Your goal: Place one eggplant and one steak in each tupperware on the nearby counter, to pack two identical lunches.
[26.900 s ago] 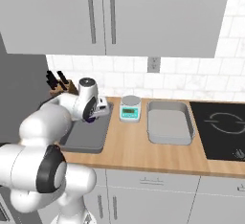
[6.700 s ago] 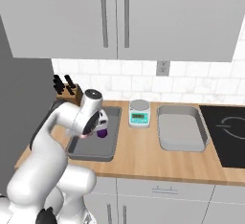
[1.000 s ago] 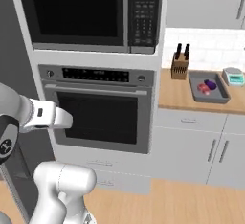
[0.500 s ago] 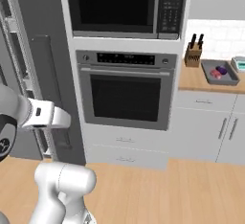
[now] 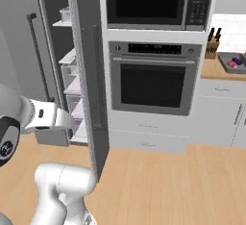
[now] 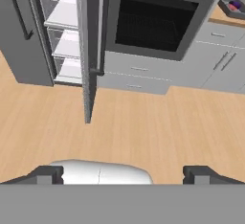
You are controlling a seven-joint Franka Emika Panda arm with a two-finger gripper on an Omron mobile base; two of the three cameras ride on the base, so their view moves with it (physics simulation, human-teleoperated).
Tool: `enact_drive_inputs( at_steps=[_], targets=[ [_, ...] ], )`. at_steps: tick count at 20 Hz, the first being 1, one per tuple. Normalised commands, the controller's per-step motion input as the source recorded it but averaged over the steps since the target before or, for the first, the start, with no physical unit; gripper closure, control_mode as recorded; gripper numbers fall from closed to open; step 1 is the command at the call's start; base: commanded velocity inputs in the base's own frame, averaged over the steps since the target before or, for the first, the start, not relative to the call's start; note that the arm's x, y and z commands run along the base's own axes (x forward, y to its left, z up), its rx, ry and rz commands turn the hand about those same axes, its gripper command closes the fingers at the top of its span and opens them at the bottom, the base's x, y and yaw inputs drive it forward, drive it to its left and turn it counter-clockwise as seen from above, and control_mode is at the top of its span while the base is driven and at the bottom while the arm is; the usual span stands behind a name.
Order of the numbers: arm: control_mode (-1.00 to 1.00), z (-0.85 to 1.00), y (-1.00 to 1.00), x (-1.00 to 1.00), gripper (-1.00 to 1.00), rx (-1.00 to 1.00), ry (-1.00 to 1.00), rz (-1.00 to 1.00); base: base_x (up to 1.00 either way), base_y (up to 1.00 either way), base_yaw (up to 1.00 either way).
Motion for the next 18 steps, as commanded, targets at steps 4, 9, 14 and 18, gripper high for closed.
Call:
enact_drive_inputs(
  at_steps=[4, 9, 14, 18],
  targets=[
    [1.0, 0.0, 0.0, 0.0, -1.0, 0.0, 0.0, 0.0, 0.0, 1.0, 0.0],
    [1.0, 0.0, 0.0, 0.0, -1.0, 0.0, 0.0, 0.0, 0.11, 1.0, -0.03],
    [1.0, 0.0, 0.0, 0.0, -1.0, 0.0, 0.0, 0.0, 0.25, 1.0, -0.07],
    [1.0, 0.0, 0.0, 0.0, -1.0, 0.0, 0.0, 0.0, 0.52, 0.45, -0.14]
  ],
)
